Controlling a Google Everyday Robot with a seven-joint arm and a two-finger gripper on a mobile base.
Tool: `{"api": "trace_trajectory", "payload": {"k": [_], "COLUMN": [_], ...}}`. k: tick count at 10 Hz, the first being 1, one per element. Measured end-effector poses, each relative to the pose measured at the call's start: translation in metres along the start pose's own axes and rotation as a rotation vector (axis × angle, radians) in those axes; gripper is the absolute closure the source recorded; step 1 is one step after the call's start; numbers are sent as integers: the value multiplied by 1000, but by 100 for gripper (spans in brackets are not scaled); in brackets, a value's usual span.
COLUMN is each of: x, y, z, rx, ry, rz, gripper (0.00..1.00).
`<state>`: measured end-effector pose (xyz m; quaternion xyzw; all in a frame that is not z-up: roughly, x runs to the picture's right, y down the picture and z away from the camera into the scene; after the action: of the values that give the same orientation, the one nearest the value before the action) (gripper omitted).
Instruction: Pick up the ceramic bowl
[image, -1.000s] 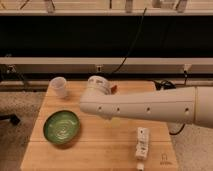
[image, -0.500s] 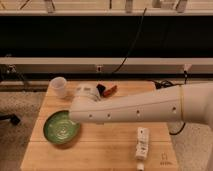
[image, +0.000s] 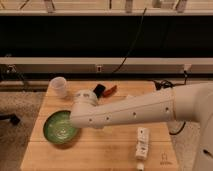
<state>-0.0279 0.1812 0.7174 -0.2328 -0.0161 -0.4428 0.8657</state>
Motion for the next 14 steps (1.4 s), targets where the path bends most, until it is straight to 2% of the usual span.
{"api": "trace_trajectory", "payload": {"k": [3,4,7,11,14], "x": [-14,-27,-39,-71,-77], "y": [-6,-14,-18,-37,-39], "z": [10,18,25,38,44], "rx": [-14,-14,-21,-28,-40], "ry": [-15,-28,-42,-57,-64], "rz": [-30,-49,-72,-110,-123], "gripper": [20,20,20,20,20]}}
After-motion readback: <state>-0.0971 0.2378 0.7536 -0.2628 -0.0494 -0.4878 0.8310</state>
